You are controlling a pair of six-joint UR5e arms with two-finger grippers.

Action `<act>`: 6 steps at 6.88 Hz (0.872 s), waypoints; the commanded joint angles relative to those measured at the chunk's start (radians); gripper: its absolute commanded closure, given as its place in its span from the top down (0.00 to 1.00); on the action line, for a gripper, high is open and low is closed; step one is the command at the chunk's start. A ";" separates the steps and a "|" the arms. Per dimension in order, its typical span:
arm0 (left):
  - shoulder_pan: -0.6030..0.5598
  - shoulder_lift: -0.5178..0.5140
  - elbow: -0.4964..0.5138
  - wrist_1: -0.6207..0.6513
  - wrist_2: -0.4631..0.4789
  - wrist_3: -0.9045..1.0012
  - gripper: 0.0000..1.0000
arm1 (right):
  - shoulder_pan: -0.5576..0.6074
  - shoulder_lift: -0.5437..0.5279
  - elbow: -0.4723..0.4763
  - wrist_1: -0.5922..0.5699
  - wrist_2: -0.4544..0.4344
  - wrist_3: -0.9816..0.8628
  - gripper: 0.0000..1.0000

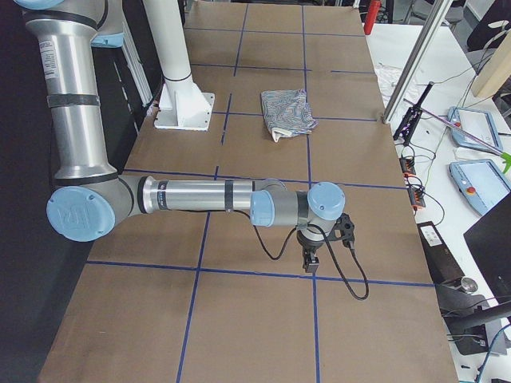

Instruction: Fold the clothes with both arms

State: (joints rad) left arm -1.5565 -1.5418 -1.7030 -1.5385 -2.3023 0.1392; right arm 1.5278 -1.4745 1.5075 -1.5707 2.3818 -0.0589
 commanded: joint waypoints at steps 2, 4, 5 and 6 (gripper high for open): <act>0.001 0.000 0.002 -0.003 -0.002 0.002 1.00 | 0.000 -0.007 -0.001 -0.002 0.002 0.001 1.00; 0.000 0.005 0.011 -0.015 -0.070 -0.003 1.00 | 0.000 -0.012 -0.001 -0.002 0.002 0.001 1.00; 0.000 0.006 0.022 -0.012 -0.069 -0.038 1.00 | 0.000 -0.013 -0.001 -0.002 0.004 0.001 1.00; 0.000 0.008 0.008 -0.009 -0.069 -0.062 1.00 | 0.000 -0.013 -0.001 -0.002 0.004 0.001 1.00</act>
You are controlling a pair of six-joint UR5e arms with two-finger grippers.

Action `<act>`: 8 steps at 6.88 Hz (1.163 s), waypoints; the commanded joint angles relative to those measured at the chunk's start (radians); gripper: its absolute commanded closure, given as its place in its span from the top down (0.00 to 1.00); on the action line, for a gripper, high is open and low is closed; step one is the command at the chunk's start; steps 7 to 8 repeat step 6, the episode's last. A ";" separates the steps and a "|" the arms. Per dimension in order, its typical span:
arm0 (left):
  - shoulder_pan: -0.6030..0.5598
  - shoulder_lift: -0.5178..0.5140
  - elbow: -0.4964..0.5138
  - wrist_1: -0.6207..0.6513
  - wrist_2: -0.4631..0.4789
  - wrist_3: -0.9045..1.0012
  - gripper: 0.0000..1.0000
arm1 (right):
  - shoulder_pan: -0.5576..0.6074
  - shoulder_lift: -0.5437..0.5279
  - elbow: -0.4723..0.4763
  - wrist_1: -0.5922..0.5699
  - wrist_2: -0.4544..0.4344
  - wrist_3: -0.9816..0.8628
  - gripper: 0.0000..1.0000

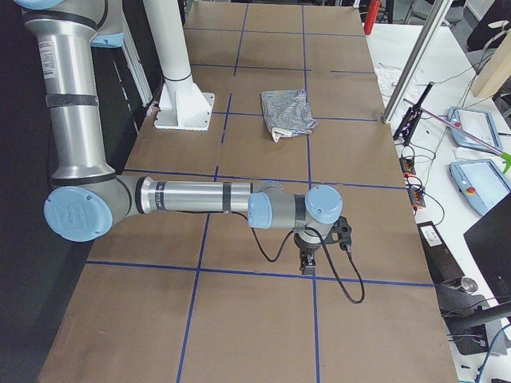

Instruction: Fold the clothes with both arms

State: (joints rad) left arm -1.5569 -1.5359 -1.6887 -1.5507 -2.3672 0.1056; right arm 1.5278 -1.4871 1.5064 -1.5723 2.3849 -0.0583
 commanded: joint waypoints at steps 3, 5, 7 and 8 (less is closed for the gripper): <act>0.001 -0.004 0.001 0.001 0.047 -0.032 1.00 | 0.000 -0.002 0.000 0.001 0.000 0.000 1.00; 0.003 -0.013 -0.005 0.001 0.072 -0.030 1.00 | 0.000 -0.002 0.000 0.002 0.000 0.000 1.00; 0.003 -0.033 -0.009 0.010 0.068 -0.029 1.00 | 0.000 -0.002 0.000 0.000 0.000 0.000 1.00; 0.003 -0.033 -0.009 0.010 0.068 -0.029 1.00 | 0.000 -0.002 0.000 0.000 0.000 0.000 1.00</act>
